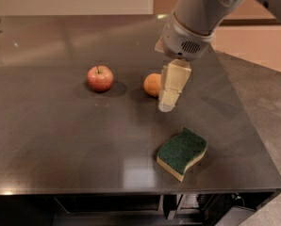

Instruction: Pick apple

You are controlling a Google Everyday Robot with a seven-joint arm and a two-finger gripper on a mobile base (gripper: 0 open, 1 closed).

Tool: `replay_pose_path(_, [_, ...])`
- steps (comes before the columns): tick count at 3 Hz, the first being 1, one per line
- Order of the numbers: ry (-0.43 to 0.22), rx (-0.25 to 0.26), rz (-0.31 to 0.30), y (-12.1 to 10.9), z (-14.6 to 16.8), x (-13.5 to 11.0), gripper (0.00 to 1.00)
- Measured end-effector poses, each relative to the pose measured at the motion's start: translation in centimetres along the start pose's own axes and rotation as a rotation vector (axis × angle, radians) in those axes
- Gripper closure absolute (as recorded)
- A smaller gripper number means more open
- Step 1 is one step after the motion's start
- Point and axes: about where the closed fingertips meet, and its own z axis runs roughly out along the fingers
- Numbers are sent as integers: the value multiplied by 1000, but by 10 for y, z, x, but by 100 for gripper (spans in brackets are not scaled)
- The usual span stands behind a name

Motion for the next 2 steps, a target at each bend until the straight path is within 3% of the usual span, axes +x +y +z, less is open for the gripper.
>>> replay_pose_path(2, [-21,-24,2,-37,55,-55,0])
